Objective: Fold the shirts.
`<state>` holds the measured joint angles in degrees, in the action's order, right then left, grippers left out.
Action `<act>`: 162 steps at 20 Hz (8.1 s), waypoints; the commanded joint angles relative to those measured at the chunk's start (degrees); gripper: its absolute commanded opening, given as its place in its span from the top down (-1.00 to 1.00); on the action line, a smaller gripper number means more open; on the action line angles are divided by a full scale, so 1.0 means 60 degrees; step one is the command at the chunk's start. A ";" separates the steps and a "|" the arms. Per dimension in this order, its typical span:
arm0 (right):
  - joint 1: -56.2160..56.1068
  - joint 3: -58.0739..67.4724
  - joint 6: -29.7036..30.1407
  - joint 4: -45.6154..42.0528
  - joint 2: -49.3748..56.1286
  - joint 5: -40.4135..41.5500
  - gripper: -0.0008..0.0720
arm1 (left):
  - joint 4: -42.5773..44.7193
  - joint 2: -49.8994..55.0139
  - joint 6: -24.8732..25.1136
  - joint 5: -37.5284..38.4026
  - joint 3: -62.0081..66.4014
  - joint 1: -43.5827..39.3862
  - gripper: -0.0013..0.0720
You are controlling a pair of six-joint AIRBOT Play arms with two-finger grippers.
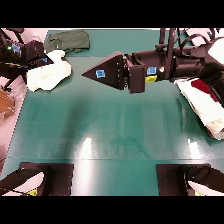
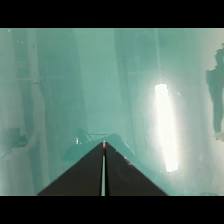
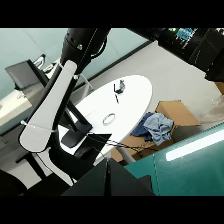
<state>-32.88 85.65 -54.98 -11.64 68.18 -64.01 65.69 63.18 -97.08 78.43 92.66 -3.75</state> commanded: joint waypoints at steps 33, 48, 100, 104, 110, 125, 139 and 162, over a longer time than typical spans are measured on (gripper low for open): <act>0.3559 -0.1592 -0.1351 -0.1730 -0.0015 0.0998 -0.62 | 0.1938 0.3439 -0.3759 -0.4051 -0.2499 0.3931 -0.99; 0.2361 -0.1592 -0.1330 -0.1734 -0.0015 0.1472 -0.61 | -0.1770 0.5628 0.0361 -0.7355 -0.2091 0.3552 0.91; 0.3636 0.1169 -0.3348 -0.5002 0.2954 0.0729 0.93 | 1.0663 0.1166 -0.2787 0.1603 -0.2448 -0.6492 0.91; 0.3708 0.0525 -0.4014 -0.7723 -0.0477 0.1351 0.93 | 1.0641 -0.0262 -0.4095 0.0175 -0.2430 -0.4747 0.91; 0.3636 0.0470 -0.4947 -0.8539 -0.3118 -0.1647 0.93 | 0.9945 -0.0572 -0.3581 -0.0004 -0.0470 -0.4586 0.91; 0.3778 -0.5497 -0.7847 -1.1810 -0.1683 0.1446 0.93 | 0.4874 0.1067 -0.0889 -0.1410 -0.3381 -0.4583 0.91; 0.9431 -0.6841 -0.2830 -0.5227 -0.0947 -0.1038 -0.28 | 0.5872 0.2714 -0.2277 -0.2095 -0.2776 -0.2302 -0.94; 0.7541 -1.0495 -0.2259 -0.5136 0.0186 -0.0375 -0.42 | -0.1657 0.1989 0.1206 -0.0769 -0.3428 -0.0637 -0.83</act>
<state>18.76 22.96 -70.11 -47.51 62.92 -72.95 56.75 75.13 -89.25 73.76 74.28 -7.60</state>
